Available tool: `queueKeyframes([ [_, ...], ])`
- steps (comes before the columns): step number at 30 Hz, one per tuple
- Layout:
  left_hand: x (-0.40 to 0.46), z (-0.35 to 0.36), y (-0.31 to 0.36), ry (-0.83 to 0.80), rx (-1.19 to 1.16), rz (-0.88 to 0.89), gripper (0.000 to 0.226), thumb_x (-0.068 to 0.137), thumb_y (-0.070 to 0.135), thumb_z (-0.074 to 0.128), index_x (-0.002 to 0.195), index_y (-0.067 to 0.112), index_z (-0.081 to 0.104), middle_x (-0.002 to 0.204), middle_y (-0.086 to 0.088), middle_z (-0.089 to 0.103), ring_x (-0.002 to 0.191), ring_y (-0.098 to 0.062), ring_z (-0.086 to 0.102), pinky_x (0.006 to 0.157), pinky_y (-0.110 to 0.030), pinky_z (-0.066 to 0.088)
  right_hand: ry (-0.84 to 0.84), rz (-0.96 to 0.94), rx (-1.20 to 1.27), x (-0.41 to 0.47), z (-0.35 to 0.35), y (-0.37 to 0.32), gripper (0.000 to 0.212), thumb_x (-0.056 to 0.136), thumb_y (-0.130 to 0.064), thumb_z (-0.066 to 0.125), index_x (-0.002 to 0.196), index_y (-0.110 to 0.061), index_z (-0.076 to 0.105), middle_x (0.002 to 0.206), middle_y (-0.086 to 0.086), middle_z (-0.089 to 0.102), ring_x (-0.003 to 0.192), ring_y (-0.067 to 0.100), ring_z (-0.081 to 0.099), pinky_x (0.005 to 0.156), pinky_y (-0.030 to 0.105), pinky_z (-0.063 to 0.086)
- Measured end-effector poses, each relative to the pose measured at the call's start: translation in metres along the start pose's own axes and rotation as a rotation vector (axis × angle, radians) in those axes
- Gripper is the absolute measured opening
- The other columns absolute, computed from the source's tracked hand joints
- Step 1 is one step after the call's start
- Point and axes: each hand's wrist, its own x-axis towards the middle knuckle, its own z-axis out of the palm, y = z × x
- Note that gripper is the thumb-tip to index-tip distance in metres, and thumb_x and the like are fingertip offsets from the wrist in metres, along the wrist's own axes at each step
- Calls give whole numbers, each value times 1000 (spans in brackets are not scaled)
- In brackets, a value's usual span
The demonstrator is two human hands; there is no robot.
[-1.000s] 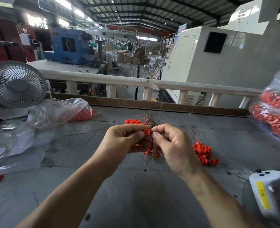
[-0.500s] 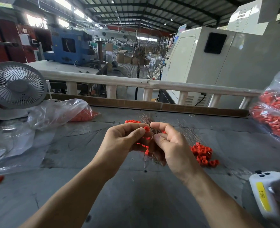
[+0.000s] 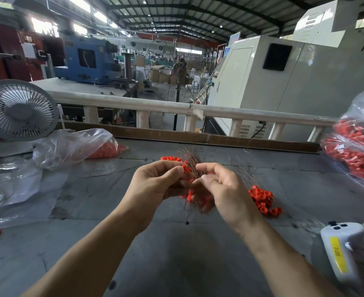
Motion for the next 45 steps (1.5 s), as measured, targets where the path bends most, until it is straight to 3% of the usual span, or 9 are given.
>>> queueKeyframes([
  [6, 0, -3, 0, 21, -12, -7, 17, 97, 4, 64, 88, 6, 78, 96, -24, 75, 80, -30, 72, 72, -34, 61, 411, 39, -483, 15, -45, 14, 15, 96, -22, 62, 86, -31, 68, 81, -7, 75, 70, 15, 72, 61, 37, 58],
  [9, 0, -3, 0, 26, 5, -13, 13, 96, 6, 65, 94, 3, 77, 97, -24, 75, 82, -30, 73, 73, -34, 61, 359, 95, -639, 17, -51, 23, 18, 93, -21, 64, 77, -28, 69, 70, -8, 72, 64, 12, 70, 61, 28, 58],
  [12, 1, -3, -1, 39, 17, -16, 12, 97, 6, 64, 99, -1, 74, 97, -23, 75, 82, -29, 73, 72, -34, 62, 267, 98, -762, 16, -42, 29, 16, 92, -19, 67, 78, -27, 70, 59, -11, 68, 54, 4, 64, 49, 12, 44],
  [19, 2, -3, -4, 23, 50, -9, 14, 98, 8, 64, 103, -1, 73, 97, -21, 76, 85, -30, 74, 74, -34, 62, 188, 36, -901, 20, -22, 33, 14, 94, -19, 68, 107, -21, 72, 101, 0, 72, 96, 22, 66, 86, 33, 54],
  [26, 1, -2, -4, 16, 56, -15, 14, 98, 9, 64, 102, -1, 73, 98, -20, 76, 86, -29, 74, 75, -34, 62, 279, 7, -930, 25, -18, 41, 7, 96, -21, 66, 93, -20, 72, 93, 0, 69, 89, 22, 65, 76, 34, 53],
  [31, 0, -1, -4, 19, 57, -11, 14, 98, 8, 64, 102, -2, 73, 96, -20, 76, 85, -30, 74, 75, -35, 61, 343, -26, -833, 23, -22, 41, 12, 98, -20, 65, 87, -20, 72, 93, -1, 70, 85, 21, 64, 72, 34, 50],
  [37, 1, 0, -5, 15, 46, -8, 14, 97, 8, 65, 102, -3, 72, 95, -20, 76, 83, -28, 74, 75, -35, 62, 277, -74, -126, 9, -16, 14, 11, 97, -18, 71, 90, -26, 74, 68, 2, 73, 62, 16, 70, 47, 26, 50],
  [42, 0, 3, -7, 2, 46, 2, 14, 97, 9, 65, 100, -1, 74, 89, -20, 74, 83, -28, 73, 80, -39, 62, 186, -249, -84, -1, 2, -2, 10, 95, -18, 74, 95, -28, 75, 85, -7, 77, 78, 9, 73, 68, 23, 58],
  [45, -1, 3, -6, -11, 45, 15, 16, 96, 10, 65, 103, -1, 74, 90, -22, 74, 83, -29, 73, 80, -40, 63, 173, -307, -139, -6, 7, -6, 10, 95, -17, 74, 97, -27, 75, 86, -14, 77, 81, 5, 74, 70, 16, 57],
])
